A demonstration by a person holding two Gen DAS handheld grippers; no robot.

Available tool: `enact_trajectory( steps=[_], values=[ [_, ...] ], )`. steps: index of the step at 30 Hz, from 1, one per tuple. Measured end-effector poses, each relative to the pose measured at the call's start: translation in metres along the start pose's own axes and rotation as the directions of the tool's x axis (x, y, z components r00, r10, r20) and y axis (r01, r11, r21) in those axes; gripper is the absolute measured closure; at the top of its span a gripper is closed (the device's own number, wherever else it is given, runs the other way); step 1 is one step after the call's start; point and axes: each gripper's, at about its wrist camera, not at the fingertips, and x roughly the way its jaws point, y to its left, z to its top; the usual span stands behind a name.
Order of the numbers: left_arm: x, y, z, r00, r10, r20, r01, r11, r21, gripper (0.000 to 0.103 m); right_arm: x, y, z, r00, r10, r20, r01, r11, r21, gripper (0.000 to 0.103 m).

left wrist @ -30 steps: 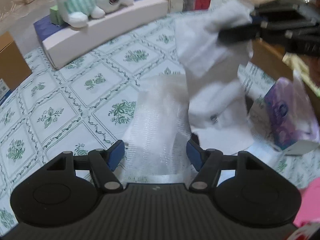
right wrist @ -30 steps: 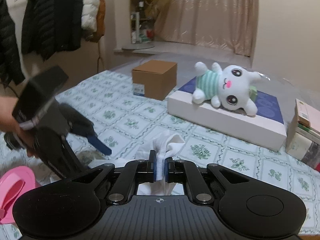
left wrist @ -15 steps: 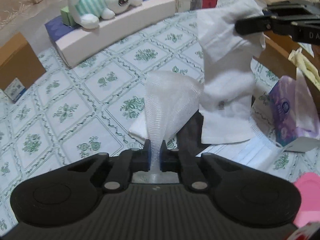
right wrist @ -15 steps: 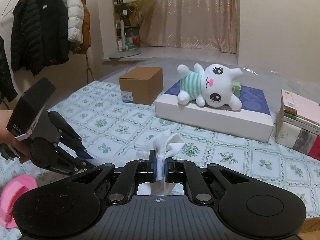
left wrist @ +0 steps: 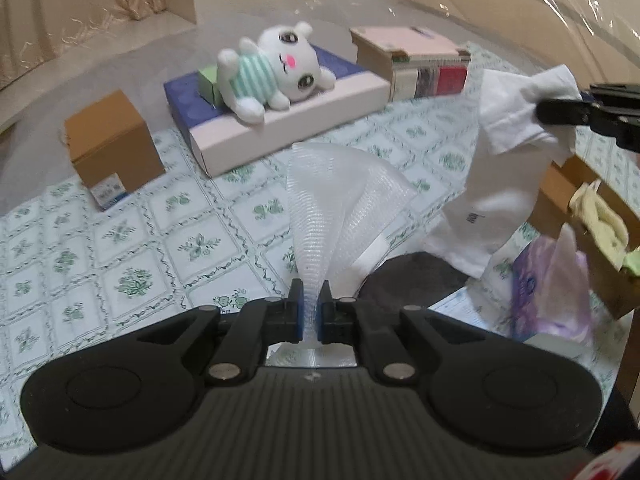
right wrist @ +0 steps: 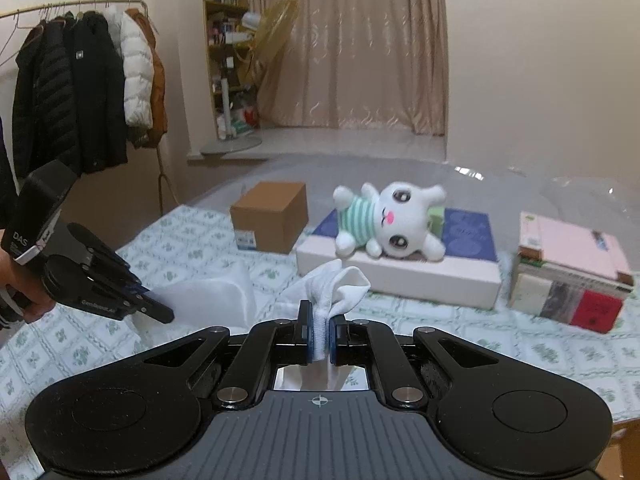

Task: Organize soft objects
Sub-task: 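Carry the mesh bag and tissue over the cardboard box with both grippers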

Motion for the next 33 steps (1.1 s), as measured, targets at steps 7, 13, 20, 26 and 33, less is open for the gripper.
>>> enact_trajectory(
  steps=[7,13,20,26,33],
  values=[
    [-0.043,-0.040,0.007,0.999,0.003,0.052,-0.003,1.000,-0.011,0.098,-0.059,0.004,0.008,0.998,-0.055,0.038,0.055,0.998,0.007,0.096],
    [-0.070,-0.089,0.015,0.994,-0.030,0.101,0.033,0.999,-0.025,0.098,-0.117,0.000,0.004,0.992,-0.110,0.056,0.109,0.994,0.021,0.096],
    [-0.088,-0.149,0.017,0.988,-0.076,0.134,0.084,0.995,-0.054,0.098,-0.179,-0.014,-0.020,0.981,-0.180,0.071,0.175,0.982,0.072,0.096],
    [-0.086,-0.200,0.018,0.982,-0.116,0.146,0.123,0.992,-0.040,0.098,-0.232,-0.037,-0.048,0.963,-0.260,0.068,0.250,0.961,0.121,0.096],
    [-0.060,-0.262,0.025,0.973,-0.189,0.133,0.196,0.980,-0.044,0.099,-0.276,-0.067,-0.078,0.939,-0.338,0.061,0.323,0.930,0.176,0.096]
  ],
)
